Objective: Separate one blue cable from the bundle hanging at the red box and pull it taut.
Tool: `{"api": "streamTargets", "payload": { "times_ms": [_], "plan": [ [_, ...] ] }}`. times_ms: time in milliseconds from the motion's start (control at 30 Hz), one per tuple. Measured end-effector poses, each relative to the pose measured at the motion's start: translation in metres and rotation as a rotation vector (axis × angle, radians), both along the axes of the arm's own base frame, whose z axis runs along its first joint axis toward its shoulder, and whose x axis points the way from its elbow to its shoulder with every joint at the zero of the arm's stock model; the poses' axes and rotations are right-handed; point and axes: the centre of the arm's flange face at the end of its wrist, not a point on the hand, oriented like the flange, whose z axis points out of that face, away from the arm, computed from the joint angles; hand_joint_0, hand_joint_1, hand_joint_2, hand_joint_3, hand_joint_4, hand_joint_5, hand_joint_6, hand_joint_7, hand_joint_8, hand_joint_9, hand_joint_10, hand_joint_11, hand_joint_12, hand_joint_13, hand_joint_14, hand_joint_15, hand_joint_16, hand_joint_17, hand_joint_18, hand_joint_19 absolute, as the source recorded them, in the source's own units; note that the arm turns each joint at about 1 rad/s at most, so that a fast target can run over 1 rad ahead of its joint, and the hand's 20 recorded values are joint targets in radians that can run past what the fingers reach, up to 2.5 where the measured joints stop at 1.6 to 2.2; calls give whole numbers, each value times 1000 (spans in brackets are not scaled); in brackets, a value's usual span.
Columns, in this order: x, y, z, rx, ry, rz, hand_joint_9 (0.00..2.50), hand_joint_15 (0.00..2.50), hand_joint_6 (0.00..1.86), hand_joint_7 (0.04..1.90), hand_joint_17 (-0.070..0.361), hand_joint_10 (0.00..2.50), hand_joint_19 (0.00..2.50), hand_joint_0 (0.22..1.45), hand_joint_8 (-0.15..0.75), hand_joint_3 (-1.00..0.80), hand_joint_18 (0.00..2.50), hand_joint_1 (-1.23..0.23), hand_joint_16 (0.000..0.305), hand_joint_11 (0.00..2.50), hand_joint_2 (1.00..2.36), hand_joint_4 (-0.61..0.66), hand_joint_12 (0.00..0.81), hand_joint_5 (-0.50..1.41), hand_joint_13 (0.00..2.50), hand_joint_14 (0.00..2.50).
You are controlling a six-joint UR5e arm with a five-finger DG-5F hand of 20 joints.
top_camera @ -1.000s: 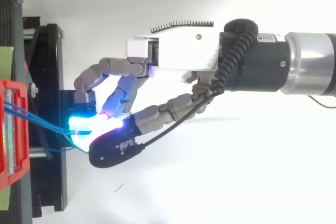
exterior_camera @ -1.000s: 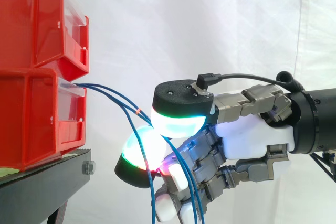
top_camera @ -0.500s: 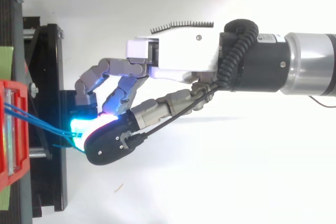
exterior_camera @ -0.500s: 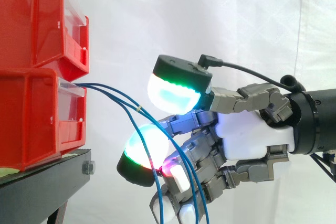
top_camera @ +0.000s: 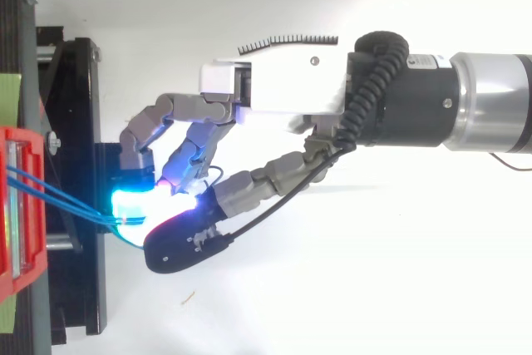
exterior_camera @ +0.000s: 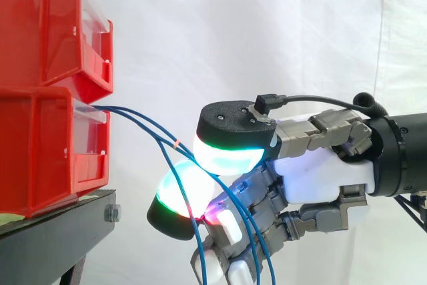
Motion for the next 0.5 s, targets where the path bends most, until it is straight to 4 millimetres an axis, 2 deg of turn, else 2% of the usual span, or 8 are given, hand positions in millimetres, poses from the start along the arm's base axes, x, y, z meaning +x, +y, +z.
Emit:
{"api": "streamTargets", "payload": {
  "times_ms": [67, 133, 200, 333, 433, 500],
  "plan": [
    [0, 0, 0, 0, 0, 0, 878, 447, 913, 956, 84, 20, 443, 684, 270, -286, 759, -884, 37, 887, 1012, 77, 323, -200, 771, 17],
    [0, 0, 0, 0, 0, 0, 889, 441, 917, 1009, 82, 20, 448, 660, 276, -500, 760, -883, 37, 893, 1000, 83, 321, -187, 775, 16],
    [0, 0, 0, 0, 0, 0, 899, 446, 914, 1015, 82, 21, 448, 643, 275, -500, 763, -844, 37, 891, 1000, 87, 319, -180, 782, 19],
    [0, 0, 0, 0, 0, 0, 991, 446, 892, 1027, 88, 19, 464, 517, 297, -500, 810, -589, 39, 882, 1000, 96, 331, -146, 827, 16],
    [0, 0, 0, 0, 0, -1, 1012, 456, 877, 1057, 84, 23, 493, 553, 290, -500, 804, -453, 37, 881, 1000, 88, 322, -139, 831, 18],
    [0, 0, 0, 0, 0, -1, 1010, 467, 873, 1081, 82, 21, 500, 584, 285, -500, 795, -449, 36, 877, 1000, 75, 319, -140, 832, 17]
  ]
}}
